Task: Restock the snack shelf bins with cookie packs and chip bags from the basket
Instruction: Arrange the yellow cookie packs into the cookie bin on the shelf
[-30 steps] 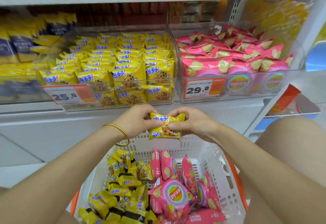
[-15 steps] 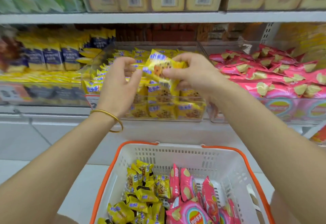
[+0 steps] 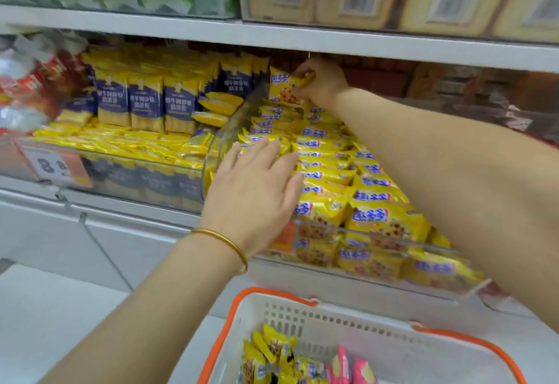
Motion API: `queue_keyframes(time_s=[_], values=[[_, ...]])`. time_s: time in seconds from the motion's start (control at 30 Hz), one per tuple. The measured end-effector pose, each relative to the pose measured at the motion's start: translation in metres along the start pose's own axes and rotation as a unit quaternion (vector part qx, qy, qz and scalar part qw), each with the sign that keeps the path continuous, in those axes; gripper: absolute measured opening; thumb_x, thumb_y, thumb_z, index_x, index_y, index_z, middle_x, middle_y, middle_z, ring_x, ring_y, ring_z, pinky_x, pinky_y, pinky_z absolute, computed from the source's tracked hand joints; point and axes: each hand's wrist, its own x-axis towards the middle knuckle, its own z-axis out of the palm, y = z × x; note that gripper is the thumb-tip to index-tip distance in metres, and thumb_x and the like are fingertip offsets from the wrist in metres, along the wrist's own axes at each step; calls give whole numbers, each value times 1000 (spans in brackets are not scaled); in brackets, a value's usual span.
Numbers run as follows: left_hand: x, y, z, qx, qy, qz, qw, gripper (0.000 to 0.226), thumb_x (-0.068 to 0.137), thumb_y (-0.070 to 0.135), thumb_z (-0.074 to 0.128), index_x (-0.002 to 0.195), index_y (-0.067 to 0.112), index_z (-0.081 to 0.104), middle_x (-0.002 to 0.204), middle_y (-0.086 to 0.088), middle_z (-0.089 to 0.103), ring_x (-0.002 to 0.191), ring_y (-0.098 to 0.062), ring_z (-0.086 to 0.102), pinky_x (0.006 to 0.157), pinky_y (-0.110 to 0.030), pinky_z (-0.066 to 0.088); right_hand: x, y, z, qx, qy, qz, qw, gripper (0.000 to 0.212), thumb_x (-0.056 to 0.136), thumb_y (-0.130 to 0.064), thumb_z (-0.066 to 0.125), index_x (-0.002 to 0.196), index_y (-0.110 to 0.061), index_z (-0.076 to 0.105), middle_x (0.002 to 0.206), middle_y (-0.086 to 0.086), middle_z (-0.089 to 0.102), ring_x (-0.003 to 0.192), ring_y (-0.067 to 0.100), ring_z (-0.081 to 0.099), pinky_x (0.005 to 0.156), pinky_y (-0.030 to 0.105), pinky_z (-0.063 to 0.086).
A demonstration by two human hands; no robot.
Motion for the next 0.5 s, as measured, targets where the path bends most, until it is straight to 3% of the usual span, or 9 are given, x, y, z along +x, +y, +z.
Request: queue_keyframes(time_s=[0.1, 0.27, 0.4, 0.5], values=[[1, -3, 3, 3, 23, 11, 1000, 55, 91, 42, 22, 124, 20, 60, 131, -7, 57, 129, -25, 46, 109, -47, 28, 16, 1, 12, -26, 7, -22, 999, 36, 85, -16, 68, 120, -14, 61, 129, 4, 56, 120, 18, 49, 95, 20, 35], [2, -5, 9, 0, 34, 15, 999, 51, 93, 40, 25, 122, 20, 61, 129, -6, 59, 128, -24, 48, 108, -48, 30, 25, 5, 18, -35, 14, -29, 999, 32, 85, -15, 68, 116, -13, 61, 126, 3, 57, 119, 18, 50, 91, 19, 35], [4, -5, 10, -1, 39, 11, 999, 50, 92, 41, 26, 119, 20, 63, 128, -6, 59, 126, -24, 48, 107, -47, 31, 25, 3, 17, -124, -17, -30, 992, 46, 79, -30, 74, 119, -18, 58, 127, 5, 53, 120, 25, 47, 97, 30, 39], [2, -7, 10, -5, 47, 20, 999, 51, 93, 41, 25, 120, 19, 62, 129, -7, 58, 126, -26, 48, 108, -45, 31, 21, 6, 14, -131, -33, -20, 991, 57, 78, -31, 74, 130, -21, 53, 136, 8, 45, 127, 27, 41, 105, 32, 35]])
